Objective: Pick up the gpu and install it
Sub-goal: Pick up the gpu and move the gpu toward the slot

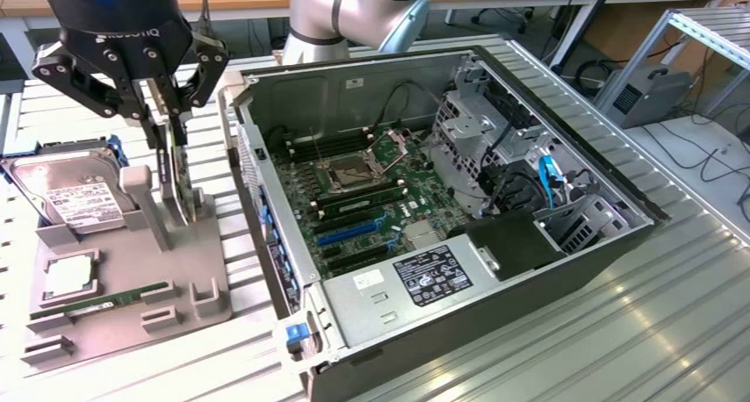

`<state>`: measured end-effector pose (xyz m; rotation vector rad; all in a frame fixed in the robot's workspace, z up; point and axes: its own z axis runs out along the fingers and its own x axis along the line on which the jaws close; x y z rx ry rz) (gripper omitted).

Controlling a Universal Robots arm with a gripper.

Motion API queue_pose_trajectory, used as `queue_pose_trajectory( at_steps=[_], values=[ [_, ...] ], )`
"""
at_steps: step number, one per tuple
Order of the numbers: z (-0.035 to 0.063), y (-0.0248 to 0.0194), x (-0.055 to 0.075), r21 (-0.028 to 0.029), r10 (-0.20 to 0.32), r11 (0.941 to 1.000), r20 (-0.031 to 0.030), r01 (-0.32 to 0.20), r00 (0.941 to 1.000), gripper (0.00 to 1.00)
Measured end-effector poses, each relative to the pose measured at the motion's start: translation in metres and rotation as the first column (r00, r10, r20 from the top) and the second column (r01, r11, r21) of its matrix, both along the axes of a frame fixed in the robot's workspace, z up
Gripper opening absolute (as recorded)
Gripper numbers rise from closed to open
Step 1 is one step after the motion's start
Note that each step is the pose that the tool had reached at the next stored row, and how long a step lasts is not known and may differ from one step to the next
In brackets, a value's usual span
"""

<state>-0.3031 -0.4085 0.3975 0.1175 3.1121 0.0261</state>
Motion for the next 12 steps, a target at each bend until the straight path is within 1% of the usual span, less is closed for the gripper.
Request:
queue_pose_trajectory(
  at_steps=[12],
  values=[
    [0.0087, 0.0, 0.0, 0.0, 0.0, 1.0, -0.0001, 0.0, 1.0, 0.27]
  ],
)
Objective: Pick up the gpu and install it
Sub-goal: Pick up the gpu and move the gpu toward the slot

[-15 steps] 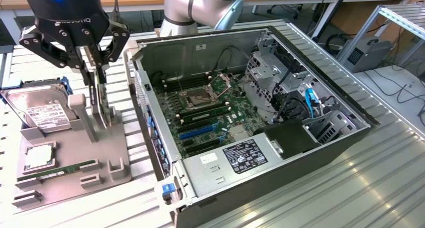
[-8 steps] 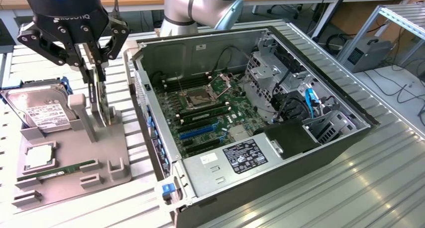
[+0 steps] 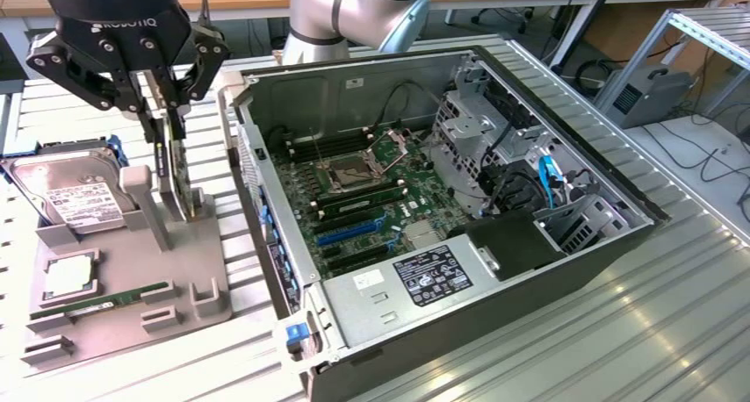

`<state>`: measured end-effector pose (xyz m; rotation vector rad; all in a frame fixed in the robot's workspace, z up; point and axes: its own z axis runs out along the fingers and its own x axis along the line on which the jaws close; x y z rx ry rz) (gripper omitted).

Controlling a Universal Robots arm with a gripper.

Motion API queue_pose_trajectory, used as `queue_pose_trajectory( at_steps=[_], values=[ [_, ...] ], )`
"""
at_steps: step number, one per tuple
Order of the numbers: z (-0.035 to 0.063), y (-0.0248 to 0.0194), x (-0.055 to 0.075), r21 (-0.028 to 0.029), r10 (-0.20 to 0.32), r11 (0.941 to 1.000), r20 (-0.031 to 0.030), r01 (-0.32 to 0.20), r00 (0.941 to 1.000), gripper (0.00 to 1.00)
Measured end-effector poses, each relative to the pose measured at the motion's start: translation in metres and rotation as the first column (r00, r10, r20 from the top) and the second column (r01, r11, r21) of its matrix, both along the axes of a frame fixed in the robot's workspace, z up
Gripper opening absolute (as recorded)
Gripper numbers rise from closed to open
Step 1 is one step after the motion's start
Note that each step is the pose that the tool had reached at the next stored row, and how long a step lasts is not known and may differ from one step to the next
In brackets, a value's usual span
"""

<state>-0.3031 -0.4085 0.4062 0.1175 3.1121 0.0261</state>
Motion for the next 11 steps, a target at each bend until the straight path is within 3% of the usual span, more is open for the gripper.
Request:
queue_pose_trajectory(
  at_steps=[11],
  values=[
    [0.0072, 0.0, 0.0, 0.0, 0.0, 1.0, 0.0, 0.0, 1.0, 0.27]
  ],
)
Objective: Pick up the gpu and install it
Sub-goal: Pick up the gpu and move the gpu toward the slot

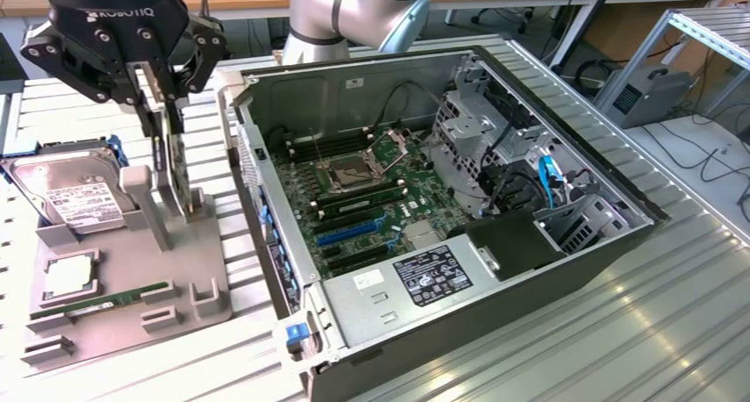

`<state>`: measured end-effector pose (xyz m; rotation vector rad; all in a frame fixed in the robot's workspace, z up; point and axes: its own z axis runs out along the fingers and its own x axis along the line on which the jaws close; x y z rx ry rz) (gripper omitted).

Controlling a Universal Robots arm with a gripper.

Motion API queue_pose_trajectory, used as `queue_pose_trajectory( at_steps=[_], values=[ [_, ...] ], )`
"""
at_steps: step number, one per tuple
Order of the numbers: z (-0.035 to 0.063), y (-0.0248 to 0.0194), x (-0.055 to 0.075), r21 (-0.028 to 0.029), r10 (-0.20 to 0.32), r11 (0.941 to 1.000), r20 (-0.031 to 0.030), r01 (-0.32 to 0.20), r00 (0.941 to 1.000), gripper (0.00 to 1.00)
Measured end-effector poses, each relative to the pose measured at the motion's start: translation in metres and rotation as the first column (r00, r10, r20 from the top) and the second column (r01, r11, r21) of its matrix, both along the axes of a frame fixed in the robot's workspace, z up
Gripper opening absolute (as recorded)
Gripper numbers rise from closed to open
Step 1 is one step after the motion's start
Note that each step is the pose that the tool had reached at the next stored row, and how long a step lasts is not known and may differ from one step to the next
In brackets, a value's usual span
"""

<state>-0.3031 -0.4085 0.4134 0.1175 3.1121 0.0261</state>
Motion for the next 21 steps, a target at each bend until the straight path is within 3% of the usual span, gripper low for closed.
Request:
queue_pose_trajectory(
  at_steps=[21],
  values=[
    [0.0144, 0.0, 0.0, 0.0, 0.0, 1.0, 0.0, 0.0, 1.0, 0.27]
  ],
)
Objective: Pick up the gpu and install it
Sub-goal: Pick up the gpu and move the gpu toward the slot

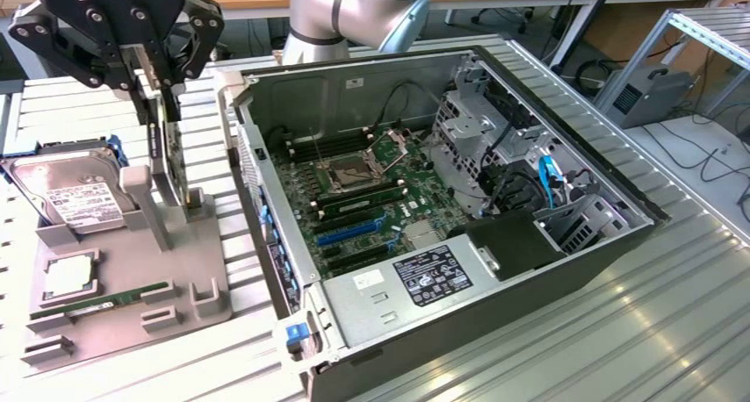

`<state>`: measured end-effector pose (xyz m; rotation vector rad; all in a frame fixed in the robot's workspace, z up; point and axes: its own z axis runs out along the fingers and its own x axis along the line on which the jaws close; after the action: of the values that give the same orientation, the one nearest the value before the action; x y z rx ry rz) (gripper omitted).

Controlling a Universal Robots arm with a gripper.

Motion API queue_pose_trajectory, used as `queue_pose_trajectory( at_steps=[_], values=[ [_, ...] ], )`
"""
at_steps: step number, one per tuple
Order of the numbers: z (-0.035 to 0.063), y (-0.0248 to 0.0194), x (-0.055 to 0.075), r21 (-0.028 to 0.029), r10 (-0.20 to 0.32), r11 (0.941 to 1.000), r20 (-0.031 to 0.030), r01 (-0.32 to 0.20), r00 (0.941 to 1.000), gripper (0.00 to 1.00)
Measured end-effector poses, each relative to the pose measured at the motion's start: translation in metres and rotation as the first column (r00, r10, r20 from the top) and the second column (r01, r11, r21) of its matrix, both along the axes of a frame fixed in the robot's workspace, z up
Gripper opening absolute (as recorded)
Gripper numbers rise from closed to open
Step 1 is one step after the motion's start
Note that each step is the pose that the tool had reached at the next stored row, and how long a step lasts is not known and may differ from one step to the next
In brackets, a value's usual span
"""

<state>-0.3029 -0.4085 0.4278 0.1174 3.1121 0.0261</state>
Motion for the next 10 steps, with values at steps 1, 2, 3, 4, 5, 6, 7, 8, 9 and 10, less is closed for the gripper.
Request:
queue_pose_trajectory(
  at_steps=[1, 2, 3, 4, 5, 6, 7, 8, 9, 10],
  values=[
    [0.0005, 0.0, 0.0, 0.0, 0.0, 1.0, 0.0, 0.0, 1.0, 0.27],
    [0.0011, 0.0, 0.0, 0.0001, 0.0, 1.0, 0.0001, 0.0, 1.0, 0.27],
    [0.0017, 0.0, 0.0, 0.0001, 0.0, 1.0, 0.0001, 0.0, 1.0, 0.27],
    [0.0023, 0.0, 0.0, 0.0001, 0.0, 1.0, 0.0, 0.0, 1.0, 0.27],
    [0.0029, 0.0, 0.0, 0.0, 0.0, 1.0, 0.0, 0.0, 1.0, 0.27],
    [0.0035, 0.0, 0.0, 0.0, 0.0, 1.0, 0.0, 0.0, 1.0, 0.27],
    [0.004, 0.0, 0.0, 0.0, 0.0, 1.0, 0.0, 0.0, 1.0, 0.27],
    [0.0046, 0.0, 0.0, 0.0, 0.0, 1.0, 0.0, 0.0, 1.0, 0.27],
    [0.0057, 0.0, 0.0, 0.0, 0.0, 1.0, 0.0, 0.0, 1.0, 0.27],
    [0.0063, 0.0, 0.0, 0.0, 0.0, 1.0, 0.0, 0.0, 1.0, 0.27]
  ],
)
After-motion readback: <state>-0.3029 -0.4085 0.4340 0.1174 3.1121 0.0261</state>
